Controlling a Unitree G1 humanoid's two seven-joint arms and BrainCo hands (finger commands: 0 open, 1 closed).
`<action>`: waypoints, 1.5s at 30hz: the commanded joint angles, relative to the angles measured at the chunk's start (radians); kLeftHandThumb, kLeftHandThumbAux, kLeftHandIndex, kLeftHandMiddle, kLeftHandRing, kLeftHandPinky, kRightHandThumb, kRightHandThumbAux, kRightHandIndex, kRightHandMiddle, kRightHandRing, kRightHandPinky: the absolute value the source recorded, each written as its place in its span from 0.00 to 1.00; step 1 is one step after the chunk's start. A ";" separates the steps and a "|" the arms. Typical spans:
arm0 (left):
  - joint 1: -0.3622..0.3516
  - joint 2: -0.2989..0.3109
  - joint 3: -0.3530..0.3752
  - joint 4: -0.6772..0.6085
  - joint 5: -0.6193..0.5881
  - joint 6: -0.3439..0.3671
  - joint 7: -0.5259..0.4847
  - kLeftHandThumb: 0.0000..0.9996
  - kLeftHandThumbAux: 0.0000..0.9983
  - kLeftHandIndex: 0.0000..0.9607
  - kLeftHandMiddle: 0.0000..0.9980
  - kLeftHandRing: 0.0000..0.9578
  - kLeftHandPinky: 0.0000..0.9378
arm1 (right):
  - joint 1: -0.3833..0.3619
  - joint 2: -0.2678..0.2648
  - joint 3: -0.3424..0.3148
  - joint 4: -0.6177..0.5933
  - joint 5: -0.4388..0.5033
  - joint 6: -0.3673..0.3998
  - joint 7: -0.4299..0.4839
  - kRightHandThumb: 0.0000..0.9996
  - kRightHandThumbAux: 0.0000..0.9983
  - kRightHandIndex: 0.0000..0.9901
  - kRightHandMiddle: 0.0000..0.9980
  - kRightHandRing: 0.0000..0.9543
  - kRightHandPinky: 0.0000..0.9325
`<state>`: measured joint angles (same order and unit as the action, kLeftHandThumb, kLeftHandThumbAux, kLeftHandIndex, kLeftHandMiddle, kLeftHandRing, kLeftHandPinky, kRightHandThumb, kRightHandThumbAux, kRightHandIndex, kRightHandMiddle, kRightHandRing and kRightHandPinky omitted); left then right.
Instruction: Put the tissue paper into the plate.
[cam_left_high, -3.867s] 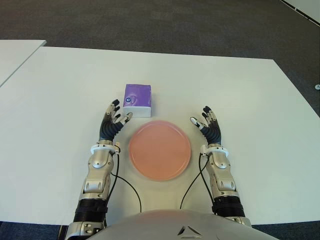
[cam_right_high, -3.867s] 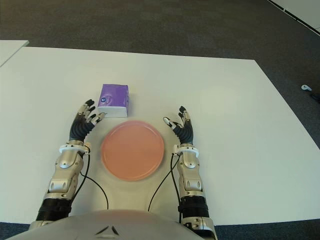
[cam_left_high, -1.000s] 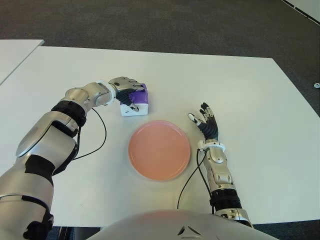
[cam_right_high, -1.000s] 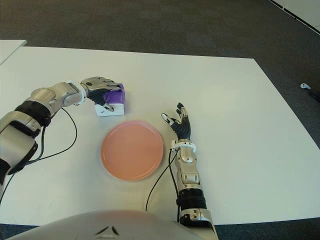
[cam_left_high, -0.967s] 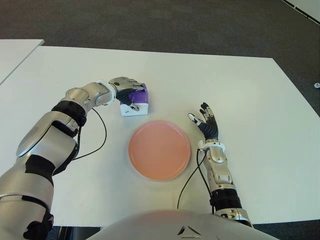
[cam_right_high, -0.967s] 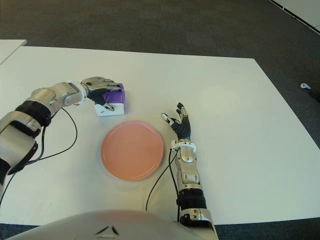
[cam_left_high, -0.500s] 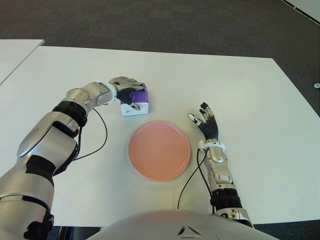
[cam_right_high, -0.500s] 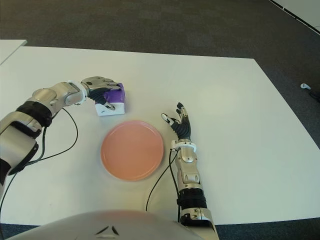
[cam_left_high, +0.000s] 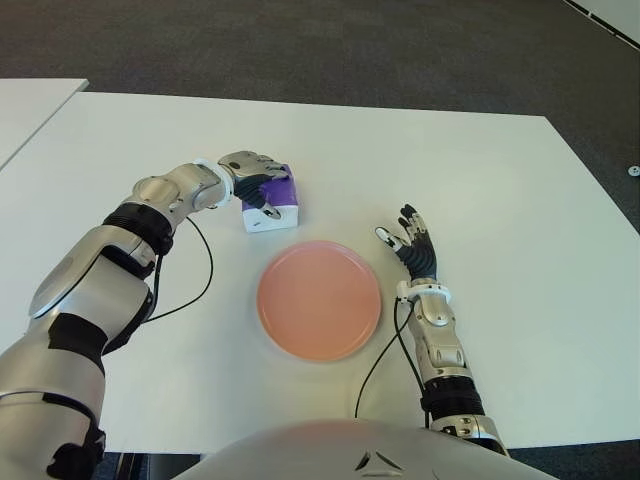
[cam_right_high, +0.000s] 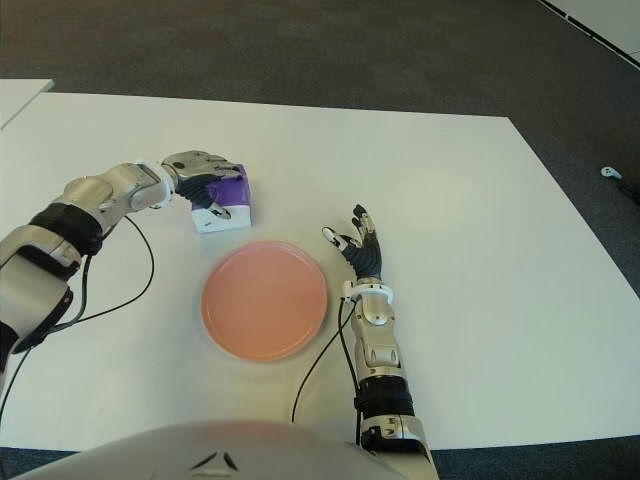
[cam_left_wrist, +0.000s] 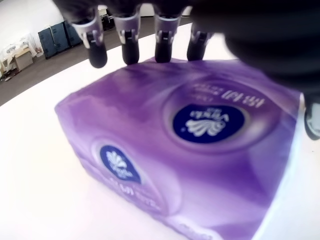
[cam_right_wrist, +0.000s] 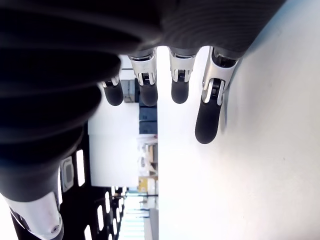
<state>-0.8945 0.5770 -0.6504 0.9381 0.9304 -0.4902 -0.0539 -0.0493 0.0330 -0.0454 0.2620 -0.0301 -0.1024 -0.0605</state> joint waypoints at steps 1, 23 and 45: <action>0.043 0.008 -0.013 0.003 0.006 -0.021 0.034 0.03 0.30 0.00 0.00 0.00 0.00 | 0.066 0.005 -0.001 0.046 0.010 0.068 0.001 0.10 0.71 0.01 0.06 0.04 0.05; 0.155 -0.044 -0.103 0.107 0.047 -0.046 0.186 0.01 0.29 0.00 0.00 0.00 0.00 | 0.124 0.003 0.001 -0.034 0.012 0.093 0.012 0.08 0.70 0.01 0.06 0.04 0.06; 0.190 -0.098 -0.176 0.188 0.054 0.004 0.189 0.00 0.27 0.00 0.00 0.00 0.00 | 0.168 -0.002 0.004 -0.093 0.014 0.117 0.027 0.08 0.69 0.01 0.06 0.05 0.05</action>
<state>-0.8077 0.5102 -0.7575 1.0670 0.9375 -0.4750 0.2088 0.0694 0.0276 -0.0407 0.1283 -0.0283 -0.0553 -0.0362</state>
